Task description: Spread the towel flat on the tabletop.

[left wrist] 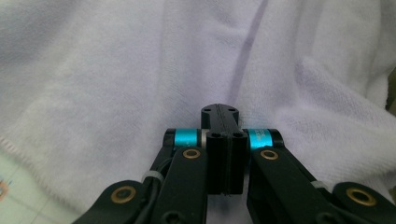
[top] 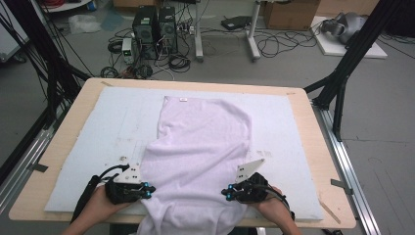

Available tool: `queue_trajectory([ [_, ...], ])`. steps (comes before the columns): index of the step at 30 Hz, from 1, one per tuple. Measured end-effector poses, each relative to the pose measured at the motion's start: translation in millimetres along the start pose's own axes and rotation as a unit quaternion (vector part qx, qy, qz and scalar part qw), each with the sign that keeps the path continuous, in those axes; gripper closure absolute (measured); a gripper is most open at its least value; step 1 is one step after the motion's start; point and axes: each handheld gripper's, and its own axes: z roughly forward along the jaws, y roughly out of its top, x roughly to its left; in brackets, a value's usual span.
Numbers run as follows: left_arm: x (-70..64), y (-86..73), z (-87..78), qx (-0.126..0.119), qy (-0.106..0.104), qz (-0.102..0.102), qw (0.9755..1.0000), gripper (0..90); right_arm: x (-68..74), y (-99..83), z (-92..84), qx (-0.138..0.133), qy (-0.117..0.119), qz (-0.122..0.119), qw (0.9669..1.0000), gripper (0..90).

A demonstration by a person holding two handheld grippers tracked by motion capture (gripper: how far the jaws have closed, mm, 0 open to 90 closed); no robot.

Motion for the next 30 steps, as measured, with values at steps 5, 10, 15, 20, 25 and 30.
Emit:
queue_trajectory([
  [5,-12.5,-8.7,-19.4,-0.009,0.01,0.003,0.9999,89.7,15.4,1.4,-6.4,-0.008,0.013,-0.016,0.9997,89.7],
  [10,-19.3,-13.7,-28.8,-0.025,0.009,0.0,0.9996,83.0,30.6,-0.5,-20.6,-0.034,0.018,-0.014,0.9992,77.9],
  [15,-7.8,-3.3,-12.1,-0.026,0.0,-0.013,0.9996,58.7,26.6,-0.2,-12.4,-0.036,0.002,0.009,0.9993,53.8],
  [20,-4.5,17.6,19.4,-0.003,-0.03,0.007,0.9995,66.2,16.8,5.7,12.4,-0.013,-0.006,0.005,0.9999,69.2],
  [25,-5.8,16.2,21.9,0.003,-0.028,0.017,0.9995,86.3,12.9,7.8,13.7,-0.015,-0.005,-0.001,0.9999,84.1],
  [30,-25.6,2.1,1.9,-0.009,-0.031,0.02,0.9993,87.0,23.8,7.2,9.4,-0.017,0.008,-0.014,0.9997,85.5],
])
